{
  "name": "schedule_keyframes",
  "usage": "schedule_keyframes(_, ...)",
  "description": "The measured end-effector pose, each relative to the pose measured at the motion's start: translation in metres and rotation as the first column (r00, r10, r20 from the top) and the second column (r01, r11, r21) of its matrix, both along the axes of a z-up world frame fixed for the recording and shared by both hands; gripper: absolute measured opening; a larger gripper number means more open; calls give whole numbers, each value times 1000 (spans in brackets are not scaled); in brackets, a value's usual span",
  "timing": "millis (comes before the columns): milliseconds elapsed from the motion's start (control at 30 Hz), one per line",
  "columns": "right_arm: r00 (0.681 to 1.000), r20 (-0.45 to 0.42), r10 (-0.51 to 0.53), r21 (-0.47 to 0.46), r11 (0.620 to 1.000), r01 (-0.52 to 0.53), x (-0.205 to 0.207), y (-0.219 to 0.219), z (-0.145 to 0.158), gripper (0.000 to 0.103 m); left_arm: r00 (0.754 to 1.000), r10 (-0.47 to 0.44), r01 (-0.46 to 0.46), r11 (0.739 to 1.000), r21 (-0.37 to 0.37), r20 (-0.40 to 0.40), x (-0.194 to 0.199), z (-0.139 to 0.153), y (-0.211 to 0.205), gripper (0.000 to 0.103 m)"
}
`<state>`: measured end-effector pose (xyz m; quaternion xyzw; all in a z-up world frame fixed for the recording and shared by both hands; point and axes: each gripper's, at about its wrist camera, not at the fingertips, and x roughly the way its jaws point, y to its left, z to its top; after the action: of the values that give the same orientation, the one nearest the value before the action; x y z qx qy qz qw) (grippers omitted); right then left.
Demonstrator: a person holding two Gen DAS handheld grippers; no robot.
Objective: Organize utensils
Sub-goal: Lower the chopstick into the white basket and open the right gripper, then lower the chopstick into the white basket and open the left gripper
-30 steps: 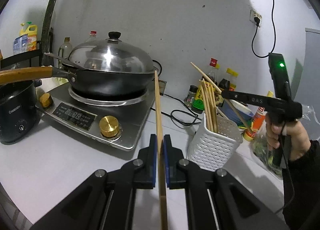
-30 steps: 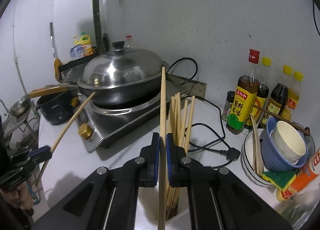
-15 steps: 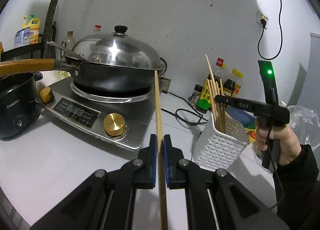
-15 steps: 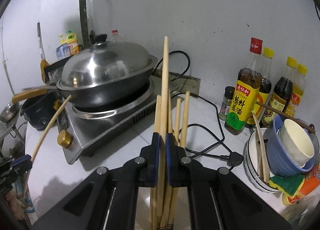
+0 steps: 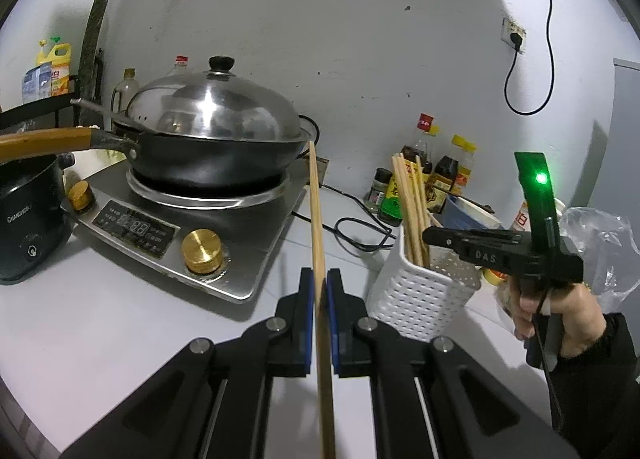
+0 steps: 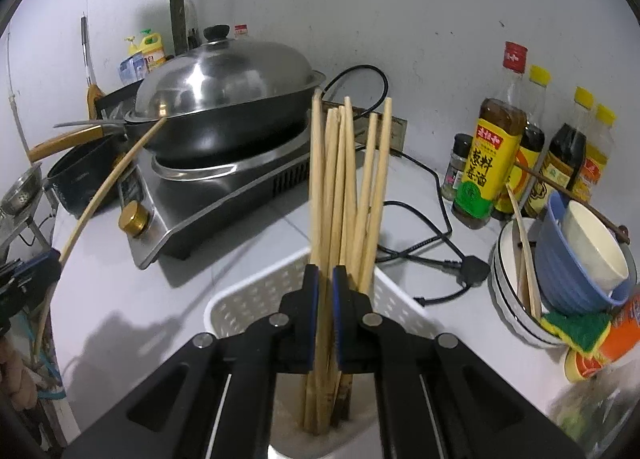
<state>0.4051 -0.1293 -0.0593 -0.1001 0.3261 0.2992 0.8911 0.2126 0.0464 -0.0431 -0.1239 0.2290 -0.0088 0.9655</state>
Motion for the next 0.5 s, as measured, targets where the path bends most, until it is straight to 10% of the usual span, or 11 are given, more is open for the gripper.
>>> schedule_keyframes(500, 1000, 17, -9, 101, 995, 7, -25, -70, 12, 15, 997, -33, 34, 999, -17, 64, 33, 31, -50, 6)
